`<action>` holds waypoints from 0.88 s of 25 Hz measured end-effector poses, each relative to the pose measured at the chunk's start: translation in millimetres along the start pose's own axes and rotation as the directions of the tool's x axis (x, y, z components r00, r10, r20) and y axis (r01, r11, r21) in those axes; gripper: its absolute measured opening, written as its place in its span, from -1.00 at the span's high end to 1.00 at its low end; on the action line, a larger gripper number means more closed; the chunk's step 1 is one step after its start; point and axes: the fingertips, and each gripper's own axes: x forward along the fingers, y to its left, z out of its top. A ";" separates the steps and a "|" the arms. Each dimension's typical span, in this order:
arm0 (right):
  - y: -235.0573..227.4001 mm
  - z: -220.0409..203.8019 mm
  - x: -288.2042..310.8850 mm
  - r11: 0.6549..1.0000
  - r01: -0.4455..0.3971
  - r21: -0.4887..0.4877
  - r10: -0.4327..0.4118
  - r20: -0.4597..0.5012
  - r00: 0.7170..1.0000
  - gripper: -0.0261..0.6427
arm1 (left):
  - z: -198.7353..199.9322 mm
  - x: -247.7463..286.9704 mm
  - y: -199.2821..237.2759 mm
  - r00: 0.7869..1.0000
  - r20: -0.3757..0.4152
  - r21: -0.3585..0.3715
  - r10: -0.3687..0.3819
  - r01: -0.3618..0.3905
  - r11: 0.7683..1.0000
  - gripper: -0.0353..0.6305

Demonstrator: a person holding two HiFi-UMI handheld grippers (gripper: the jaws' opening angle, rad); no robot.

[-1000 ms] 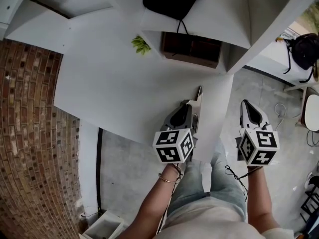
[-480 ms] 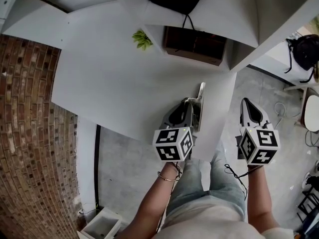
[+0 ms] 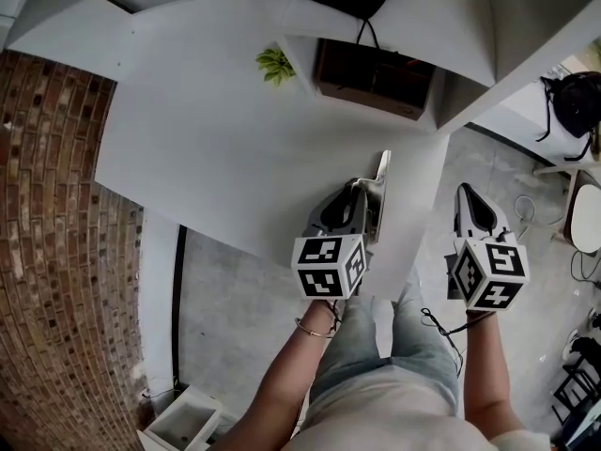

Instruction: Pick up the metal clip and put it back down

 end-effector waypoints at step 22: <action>-43.7 142.9 -78.0 0.999 0.027 -0.032 -0.016 0.299 0.954 0.92 | 155.6 -113.4 18.2 0.913 0.349 0.048 0.213 -0.244 0.969 0.71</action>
